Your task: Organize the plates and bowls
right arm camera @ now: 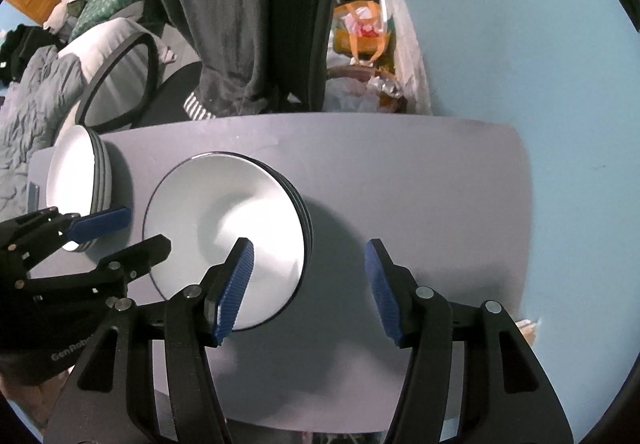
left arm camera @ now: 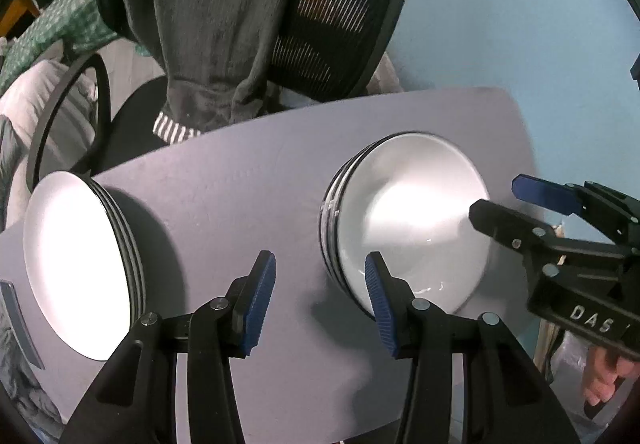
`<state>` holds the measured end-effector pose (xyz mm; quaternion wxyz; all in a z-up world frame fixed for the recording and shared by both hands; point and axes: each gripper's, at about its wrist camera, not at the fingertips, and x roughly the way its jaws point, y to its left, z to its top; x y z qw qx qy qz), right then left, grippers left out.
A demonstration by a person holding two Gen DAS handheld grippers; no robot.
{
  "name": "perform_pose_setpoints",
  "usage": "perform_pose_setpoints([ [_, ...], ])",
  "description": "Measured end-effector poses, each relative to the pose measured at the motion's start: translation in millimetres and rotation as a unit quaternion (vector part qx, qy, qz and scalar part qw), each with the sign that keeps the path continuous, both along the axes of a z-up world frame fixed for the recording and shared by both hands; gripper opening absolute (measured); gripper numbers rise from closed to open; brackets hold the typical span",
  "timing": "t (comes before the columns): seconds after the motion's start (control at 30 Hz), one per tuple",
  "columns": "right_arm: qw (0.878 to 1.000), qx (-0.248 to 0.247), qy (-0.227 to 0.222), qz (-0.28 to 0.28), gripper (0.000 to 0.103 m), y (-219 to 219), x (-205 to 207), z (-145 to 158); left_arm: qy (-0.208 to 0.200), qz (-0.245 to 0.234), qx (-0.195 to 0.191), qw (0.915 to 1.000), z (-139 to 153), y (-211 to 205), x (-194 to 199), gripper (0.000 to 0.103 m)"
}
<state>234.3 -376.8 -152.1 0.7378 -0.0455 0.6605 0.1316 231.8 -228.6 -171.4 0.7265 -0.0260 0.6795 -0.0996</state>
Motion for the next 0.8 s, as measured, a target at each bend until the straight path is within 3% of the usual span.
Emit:
perform_pose_setpoints([
  [0.73,0.994,0.072,0.084,0.024,0.057,-1.3,26.4,-60.3,0.067,0.042,-0.014,0.9968,-41.8,-5.5,9.8,0.054],
  [0.8,0.992,0.081,0.090,0.029,0.048,0.6,26.9,-62.2,0.072,0.046,-0.024,0.9961,-44.0,-4.8,11.1,0.053],
])
